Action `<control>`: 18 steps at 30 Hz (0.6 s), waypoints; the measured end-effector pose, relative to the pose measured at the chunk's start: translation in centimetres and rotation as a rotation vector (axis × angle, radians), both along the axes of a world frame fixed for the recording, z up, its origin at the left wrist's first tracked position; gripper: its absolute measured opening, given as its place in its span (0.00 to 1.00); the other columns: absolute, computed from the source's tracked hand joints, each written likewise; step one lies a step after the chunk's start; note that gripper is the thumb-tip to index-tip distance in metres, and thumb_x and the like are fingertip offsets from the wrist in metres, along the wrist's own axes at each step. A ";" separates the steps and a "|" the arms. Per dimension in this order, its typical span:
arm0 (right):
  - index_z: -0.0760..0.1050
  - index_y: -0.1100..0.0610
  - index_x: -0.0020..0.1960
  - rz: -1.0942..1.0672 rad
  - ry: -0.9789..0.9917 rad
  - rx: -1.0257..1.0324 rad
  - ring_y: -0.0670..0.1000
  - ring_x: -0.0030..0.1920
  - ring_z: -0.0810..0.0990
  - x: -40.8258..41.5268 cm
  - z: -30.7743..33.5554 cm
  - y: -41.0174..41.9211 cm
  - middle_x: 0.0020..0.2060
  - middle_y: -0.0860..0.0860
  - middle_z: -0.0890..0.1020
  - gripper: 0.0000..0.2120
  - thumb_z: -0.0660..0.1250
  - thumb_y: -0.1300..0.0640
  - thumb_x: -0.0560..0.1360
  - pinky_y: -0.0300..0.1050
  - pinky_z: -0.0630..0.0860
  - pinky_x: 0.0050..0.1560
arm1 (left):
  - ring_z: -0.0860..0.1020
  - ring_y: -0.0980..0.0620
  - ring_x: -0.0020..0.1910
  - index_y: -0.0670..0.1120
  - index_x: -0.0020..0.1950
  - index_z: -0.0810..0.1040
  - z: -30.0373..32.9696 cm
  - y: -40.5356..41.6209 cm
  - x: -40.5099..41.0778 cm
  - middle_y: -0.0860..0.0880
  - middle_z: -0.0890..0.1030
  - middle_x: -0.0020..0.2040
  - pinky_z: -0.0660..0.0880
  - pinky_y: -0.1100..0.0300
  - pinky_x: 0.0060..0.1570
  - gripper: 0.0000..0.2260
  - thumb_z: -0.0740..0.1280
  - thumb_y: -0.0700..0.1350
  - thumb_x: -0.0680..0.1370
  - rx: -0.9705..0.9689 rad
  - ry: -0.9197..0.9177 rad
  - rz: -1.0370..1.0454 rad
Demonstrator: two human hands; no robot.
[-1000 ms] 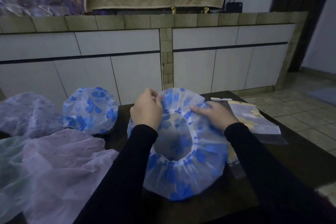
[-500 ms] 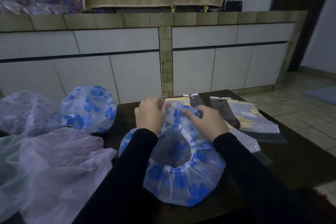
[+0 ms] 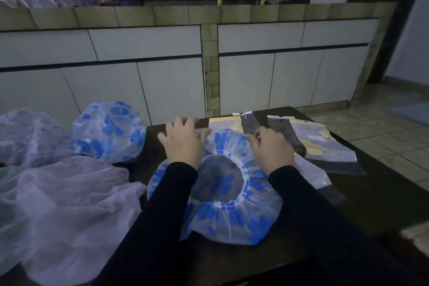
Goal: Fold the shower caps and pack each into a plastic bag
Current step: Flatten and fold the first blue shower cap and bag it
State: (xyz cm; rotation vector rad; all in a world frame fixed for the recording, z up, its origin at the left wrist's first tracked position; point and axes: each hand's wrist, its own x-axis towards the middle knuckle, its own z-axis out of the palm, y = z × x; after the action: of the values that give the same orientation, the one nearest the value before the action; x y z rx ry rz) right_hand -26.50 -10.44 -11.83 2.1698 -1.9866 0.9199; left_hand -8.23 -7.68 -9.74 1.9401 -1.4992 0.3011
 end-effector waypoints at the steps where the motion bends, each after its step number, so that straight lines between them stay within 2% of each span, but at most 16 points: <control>1: 0.74 0.52 0.57 -0.001 0.033 -0.036 0.51 0.51 0.75 0.2 0.5 0.4 0.50 0.50 0.78 0.17 0.54 0.42 0.80 0.45 0.69 0.46 | 0.70 0.50 0.61 0.52 0.64 0.75 0.5 0.9 -0.4 0.51 0.75 0.61 0.61 0.46 0.64 0.18 0.60 0.58 0.79 -0.049 -0.034 -0.035; 3: 0.73 0.51 0.62 0.059 0.067 -0.086 0.51 0.58 0.73 0.7 1.4 1.6 0.56 0.49 0.77 0.16 0.53 0.46 0.81 0.50 0.66 0.56 | 0.71 0.53 0.61 0.53 0.65 0.74 1.1 2.9 -1.2 0.54 0.77 0.62 0.57 0.46 0.67 0.17 0.58 0.57 0.80 -0.058 -0.081 -0.130; 5: 0.71 0.50 0.66 0.195 0.112 -0.050 0.50 0.64 0.70 1.9 1.6 3.1 0.63 0.48 0.75 0.18 0.51 0.48 0.81 0.56 0.60 0.65 | 0.70 0.55 0.65 0.54 0.68 0.72 0.4 4.8 -1.6 0.55 0.76 0.65 0.55 0.44 0.69 0.18 0.57 0.57 0.80 0.035 -0.121 -0.177; 7: 0.63 0.49 0.73 0.304 0.222 0.115 0.51 0.74 0.59 3.0 0.3 4.3 0.73 0.49 0.64 0.21 0.48 0.47 0.82 0.63 0.51 0.71 | 0.62 0.51 0.73 0.54 0.74 0.64 -1.3 5.7 -1.2 0.52 0.67 0.73 0.52 0.38 0.70 0.25 0.54 0.63 0.79 0.212 -0.166 -0.155; 9: 0.50 0.46 0.77 0.319 0.327 0.341 0.54 0.77 0.47 3.2 -1.9 4.7 0.78 0.50 0.51 0.25 0.45 0.43 0.82 0.66 0.46 0.72 | 0.50 0.45 0.77 0.55 0.78 0.51 -3.2 5.9 -0.3 0.49 0.53 0.79 0.47 0.35 0.69 0.35 0.49 0.71 0.75 0.470 -0.164 -0.127; 11: 0.43 0.42 0.77 0.296 0.377 0.473 0.56 0.77 0.43 2.4 -3.6 4.4 0.78 0.50 0.46 0.28 0.44 0.37 0.79 0.66 0.45 0.72 | 0.42 0.44 0.77 0.57 0.78 0.43 -4.5 6.1 0.4 0.51 0.44 0.79 0.44 0.34 0.70 0.42 0.46 0.77 0.70 0.661 -0.129 -0.117; 14: 0.41 0.40 0.77 0.281 0.414 0.494 0.56 0.77 0.43 1.5 -4.0 4.2 0.78 0.48 0.45 0.32 0.44 0.32 0.77 0.65 0.46 0.73 | 0.40 0.47 0.77 0.57 0.78 0.41 -5.2 6.3 0.9 0.53 0.42 0.79 0.44 0.35 0.70 0.48 0.47 0.80 0.65 0.727 -0.037 -0.137; 18: 0.45 0.40 0.77 0.288 0.421 0.502 0.56 0.77 0.46 1.5 -3.5 4.8 0.78 0.48 0.49 0.33 0.47 0.30 0.75 0.65 0.48 0.73 | 0.42 0.47 0.78 0.57 0.78 0.45 -4.7 6.8 0.9 0.53 0.44 0.79 0.45 0.35 0.70 0.48 0.49 0.80 0.65 0.758 -0.038 -0.162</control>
State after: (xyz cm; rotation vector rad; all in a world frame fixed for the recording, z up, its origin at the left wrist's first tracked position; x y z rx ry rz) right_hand -25.01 -5.66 -15.33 2.6651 -1.8600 -0.0649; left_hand -7.33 -0.86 -14.39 2.3463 -1.9664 -0.3627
